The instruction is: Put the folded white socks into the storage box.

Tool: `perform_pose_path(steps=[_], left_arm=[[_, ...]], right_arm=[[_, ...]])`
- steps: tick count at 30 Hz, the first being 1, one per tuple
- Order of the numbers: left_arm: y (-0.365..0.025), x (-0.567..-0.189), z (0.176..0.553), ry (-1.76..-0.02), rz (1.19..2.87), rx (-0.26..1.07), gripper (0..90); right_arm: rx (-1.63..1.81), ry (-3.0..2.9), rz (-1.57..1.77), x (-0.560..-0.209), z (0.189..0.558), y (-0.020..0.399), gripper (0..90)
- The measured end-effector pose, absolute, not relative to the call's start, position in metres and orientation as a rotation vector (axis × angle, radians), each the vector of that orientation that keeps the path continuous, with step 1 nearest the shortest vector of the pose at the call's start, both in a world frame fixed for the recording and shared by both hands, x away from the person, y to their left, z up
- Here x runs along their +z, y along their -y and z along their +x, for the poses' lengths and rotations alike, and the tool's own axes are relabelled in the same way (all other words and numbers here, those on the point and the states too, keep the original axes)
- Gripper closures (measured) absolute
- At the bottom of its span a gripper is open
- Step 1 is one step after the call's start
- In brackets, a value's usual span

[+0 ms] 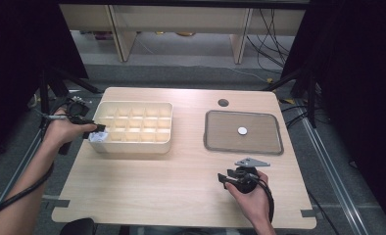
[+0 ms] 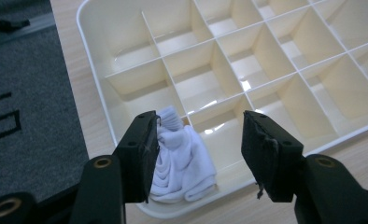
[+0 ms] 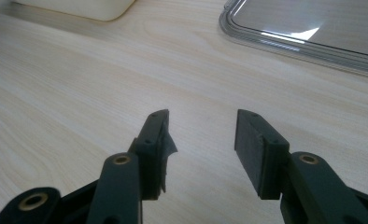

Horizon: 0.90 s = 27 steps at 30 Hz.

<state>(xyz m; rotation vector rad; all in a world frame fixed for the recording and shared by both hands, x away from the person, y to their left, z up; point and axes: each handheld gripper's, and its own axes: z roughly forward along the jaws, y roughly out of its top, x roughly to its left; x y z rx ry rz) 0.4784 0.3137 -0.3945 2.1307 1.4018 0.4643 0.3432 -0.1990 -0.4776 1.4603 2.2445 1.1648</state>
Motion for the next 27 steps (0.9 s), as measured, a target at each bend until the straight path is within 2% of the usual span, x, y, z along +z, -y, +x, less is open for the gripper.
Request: perform_pose_path(steps=[5, 12, 27], left_arm=[[-0.303, -0.398, 0.454, -1.349, 2.068, 0.528, 42.0], [-0.293, -0.408, 0.423, -1.29, 2.05, 0.542, 40.4], [-0.272, -0.419, 0.382, -1.222, 1.967, 0.582, 38.8]], right_arm=[[1.145, -2.238, 1.472, -0.477, 0.343, 0.201, 55.3], [1.143, -2.23, 1.507, -0.476, 0.342, 0.2, 54.8], [1.148, -2.215, 1.512, -0.478, 0.341, 0.202, 54.0]])
